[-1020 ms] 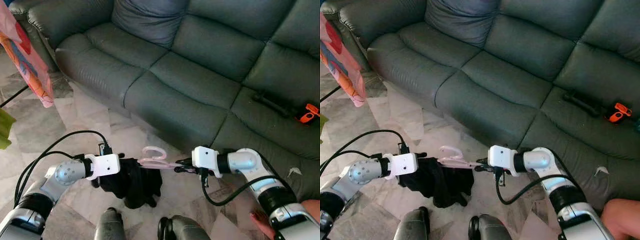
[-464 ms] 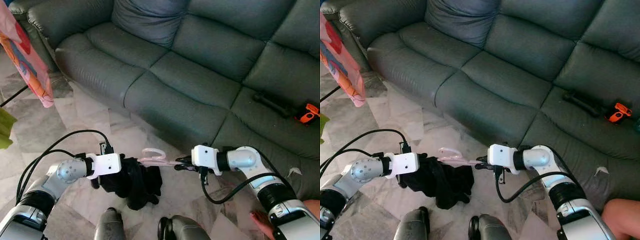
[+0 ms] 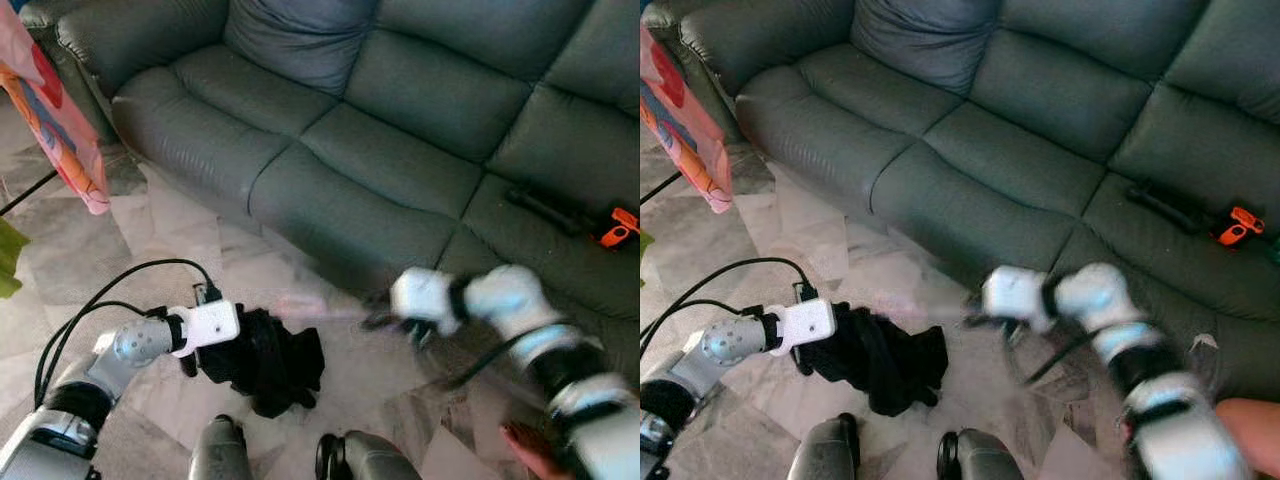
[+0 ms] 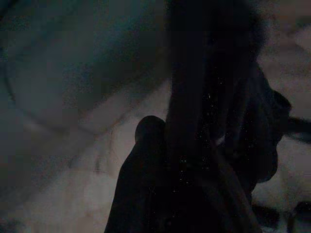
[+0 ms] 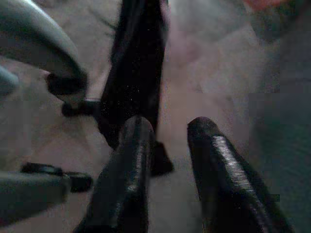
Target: Hang hanger
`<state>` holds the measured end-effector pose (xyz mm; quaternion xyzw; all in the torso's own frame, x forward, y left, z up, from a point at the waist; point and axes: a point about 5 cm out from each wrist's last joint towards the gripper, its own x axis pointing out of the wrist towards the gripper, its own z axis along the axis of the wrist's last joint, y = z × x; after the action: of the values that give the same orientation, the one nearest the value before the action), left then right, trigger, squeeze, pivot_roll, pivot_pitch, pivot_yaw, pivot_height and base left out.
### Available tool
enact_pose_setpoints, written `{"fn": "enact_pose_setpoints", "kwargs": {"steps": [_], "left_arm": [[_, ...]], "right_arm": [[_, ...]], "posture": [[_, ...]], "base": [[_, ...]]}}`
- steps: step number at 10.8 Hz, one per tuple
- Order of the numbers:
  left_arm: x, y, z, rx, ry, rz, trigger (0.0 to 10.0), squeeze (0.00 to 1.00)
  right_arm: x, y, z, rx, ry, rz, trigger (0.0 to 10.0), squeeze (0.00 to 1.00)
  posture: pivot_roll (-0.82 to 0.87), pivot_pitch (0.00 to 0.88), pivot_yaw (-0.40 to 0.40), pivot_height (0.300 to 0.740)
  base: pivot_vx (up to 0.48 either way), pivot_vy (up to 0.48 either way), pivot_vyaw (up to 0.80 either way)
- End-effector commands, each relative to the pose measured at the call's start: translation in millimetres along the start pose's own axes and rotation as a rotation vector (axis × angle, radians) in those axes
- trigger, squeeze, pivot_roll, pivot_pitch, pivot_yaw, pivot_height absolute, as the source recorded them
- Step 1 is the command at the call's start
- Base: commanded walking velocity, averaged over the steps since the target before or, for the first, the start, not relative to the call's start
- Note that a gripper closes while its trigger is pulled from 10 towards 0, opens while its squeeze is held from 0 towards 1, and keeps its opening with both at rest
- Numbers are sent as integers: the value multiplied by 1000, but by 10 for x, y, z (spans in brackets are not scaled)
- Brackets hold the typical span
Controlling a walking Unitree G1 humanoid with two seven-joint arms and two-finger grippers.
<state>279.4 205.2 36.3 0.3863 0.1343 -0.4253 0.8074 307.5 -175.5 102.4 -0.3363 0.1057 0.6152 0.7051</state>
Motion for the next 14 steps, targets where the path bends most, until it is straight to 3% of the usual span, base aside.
{"fn": "enact_pose_setpoints", "kwargs": {"steps": [1, 2, 4, 5, 6, 7, 8, 9, 11, 12, 13, 14], "left_arm": [[-45, 18, -66, -67, 12, 50, 0, 0], [-72, -33, -149, -118, 38, 73, 0, 0], [-81, -41, -212, -302, 24, 172, 0, 0], [-75, -53, -257, -410, 27, 227, 0, 0], [-70, -30, -256, -448, 17, 258, 0, 0], [-70, 38, -244, -508, -2, 310, 0, 0], [-56, 102, -198, -556, -40, 337, 0, 0], [-27, 172, -87, -583, -111, 345, 0, 0], [-9, 168, -27, -568, -143, 363, 0, 0], [-13, 155, -18, -601, -164, 414, 0, 0], [-16, 129, -6, -621, -176, 445, 0, 0], [-6, 75, 2, -632, -179, 449, 0, 0]], "right_arm": [[-107, -81, -16, 27, 7, -38, 10000, 1000], [-269, -224, 13, 65, -19, -121, 10000, 1000], [-481, -368, 14, 148, -82, -258, 10000, 1000], [-524, -480, 46, 193, -154, -419, 10000, 1000], [-516, -510, 52, 219, -179, -484, 10000, 1000], [-465, -532, -1, 333, -214, -627, 10000, 1000], [-387, -471, -48, 439, -285, -657, 10000, 0], [-127, -226, -140, 547, -318, -663, 10000, 0], [115, -11, -213, 629, -327, -742, 10000, 0], [200, 78, -269, 737, -336, -843, 10000, 0], [213, 127, -295, 758, -326, -920, 10000, 0], [242, 168, -357, 786, -251, -965, 10000, 0]], "posture": [[17, 147, -83, 740], [12, 146, -81, 740], [13, 150, -81, 740], [9, 151, -79, 740], [9, 151, -79, 740], [10, 153, -80, 740], [15, 158, -78, 740], [16, 161, -70, 740], [16, 161, -65, 740], [18, 159, -66, 740], [18, 157, -65, 740], [17, 152, -64, 740]], "base": [[0, 0, 0], [0, 0, 0], [0, 0, 0], [0, 0, 0], [0, 0, 0], [0, 0, 0], [0, 0, 0], [0, 0, 0], [0, 0, 0], [0, 0, 0], [0, 0, 0], [0, 0, 0]]}}
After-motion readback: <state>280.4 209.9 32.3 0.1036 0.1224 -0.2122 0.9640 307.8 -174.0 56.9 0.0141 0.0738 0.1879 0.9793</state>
